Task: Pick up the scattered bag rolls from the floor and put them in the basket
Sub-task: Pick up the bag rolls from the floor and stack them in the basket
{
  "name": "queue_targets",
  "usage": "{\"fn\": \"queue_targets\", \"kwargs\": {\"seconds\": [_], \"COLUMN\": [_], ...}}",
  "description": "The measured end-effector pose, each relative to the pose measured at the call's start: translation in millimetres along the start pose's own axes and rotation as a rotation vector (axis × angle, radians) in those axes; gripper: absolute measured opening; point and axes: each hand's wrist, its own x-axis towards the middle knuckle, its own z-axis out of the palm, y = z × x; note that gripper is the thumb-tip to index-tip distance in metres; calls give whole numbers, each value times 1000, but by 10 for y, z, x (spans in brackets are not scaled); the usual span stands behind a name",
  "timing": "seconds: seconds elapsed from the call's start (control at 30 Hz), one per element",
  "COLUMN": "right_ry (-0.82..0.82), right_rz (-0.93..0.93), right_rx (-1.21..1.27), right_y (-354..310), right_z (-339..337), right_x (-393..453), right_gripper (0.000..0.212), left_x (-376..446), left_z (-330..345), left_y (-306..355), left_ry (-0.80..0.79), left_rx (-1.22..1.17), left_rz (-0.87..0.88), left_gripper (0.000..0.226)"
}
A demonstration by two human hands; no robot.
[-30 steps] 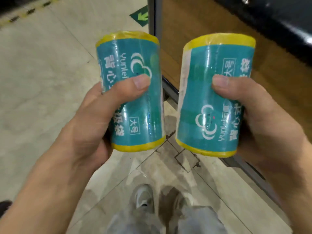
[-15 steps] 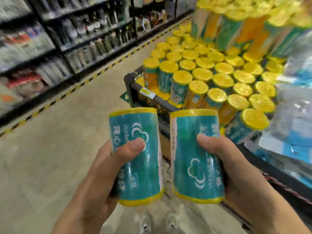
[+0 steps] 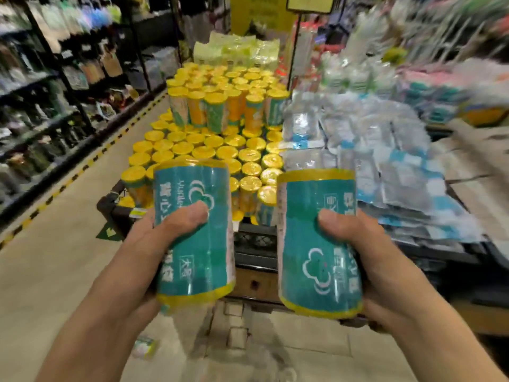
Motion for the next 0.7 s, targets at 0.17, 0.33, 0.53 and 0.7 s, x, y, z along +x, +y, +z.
{"fn": "queue_targets", "kwargs": {"seconds": [0.17,0.33,0.53,0.7], "right_ry": [209,341,536,751], "right_rz": [-104,-194,-263,-328], "right_rx": [-32,-33,-49,-49], "right_y": [-275,-440,-639,-758], "right_z": [-340,-801,-1609,-2299], "right_x": [-593,-1225,-2195,-3162], "right_gripper": [42,44,37,42], "left_x": [7,5,-232,-507], "left_z": [545,1419,2673,3831], "left_y": [-121,-278,-690,-1162], "left_ry": [-157,-354,-545,-769], "left_rx": [128,212,131,121], "left_rz": [21,-33,-44,-66], "left_gripper": [19,18,37,58]}}
